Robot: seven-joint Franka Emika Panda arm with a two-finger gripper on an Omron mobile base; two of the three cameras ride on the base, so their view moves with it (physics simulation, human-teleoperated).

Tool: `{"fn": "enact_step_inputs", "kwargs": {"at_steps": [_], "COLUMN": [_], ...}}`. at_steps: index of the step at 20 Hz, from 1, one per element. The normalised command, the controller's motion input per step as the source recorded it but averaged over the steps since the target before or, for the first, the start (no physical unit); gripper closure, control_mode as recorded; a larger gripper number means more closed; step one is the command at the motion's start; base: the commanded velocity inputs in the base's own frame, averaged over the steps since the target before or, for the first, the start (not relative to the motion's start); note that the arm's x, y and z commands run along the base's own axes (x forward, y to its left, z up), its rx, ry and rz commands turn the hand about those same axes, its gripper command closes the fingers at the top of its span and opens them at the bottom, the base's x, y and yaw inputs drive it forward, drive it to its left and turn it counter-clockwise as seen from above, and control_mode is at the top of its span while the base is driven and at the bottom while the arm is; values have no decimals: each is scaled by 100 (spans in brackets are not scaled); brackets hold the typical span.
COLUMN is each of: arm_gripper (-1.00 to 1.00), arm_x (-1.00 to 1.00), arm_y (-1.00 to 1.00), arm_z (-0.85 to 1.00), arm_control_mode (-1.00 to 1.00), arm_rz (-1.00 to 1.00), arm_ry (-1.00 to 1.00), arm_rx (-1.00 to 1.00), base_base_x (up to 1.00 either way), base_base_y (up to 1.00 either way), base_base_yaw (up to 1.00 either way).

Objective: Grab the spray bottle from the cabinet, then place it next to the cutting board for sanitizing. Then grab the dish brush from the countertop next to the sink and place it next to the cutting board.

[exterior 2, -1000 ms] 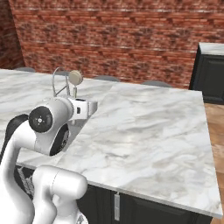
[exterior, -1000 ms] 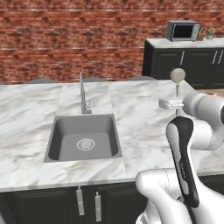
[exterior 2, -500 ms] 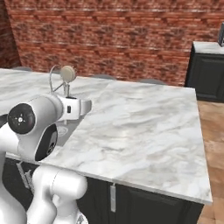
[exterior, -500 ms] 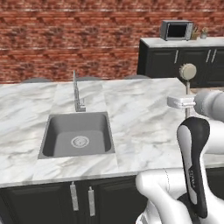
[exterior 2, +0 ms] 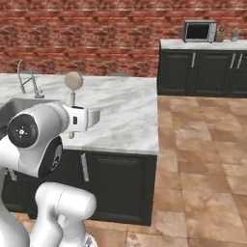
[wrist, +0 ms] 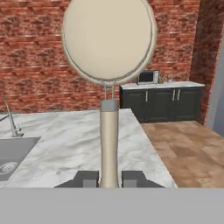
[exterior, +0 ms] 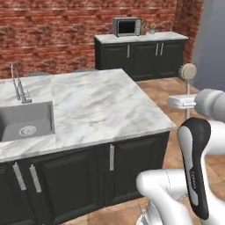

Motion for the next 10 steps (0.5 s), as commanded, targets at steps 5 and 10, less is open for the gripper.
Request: {"fn": "enact_step_inputs", "kwargs": {"at_steps": [5, 10], "arm_gripper": [100, 100], "arm_x": [0, 0], "arm_y": [0, 0], "arm_z": [0, 0], "arm_control_mode": [100, 100], "arm_rz": [0, 0], "arm_ry": [0, 0], "arm_rx": [0, 0], "base_base_x": [-1, 0], "base_base_y": [-55, 0], "base_base_yaw": [-81, -100]}}
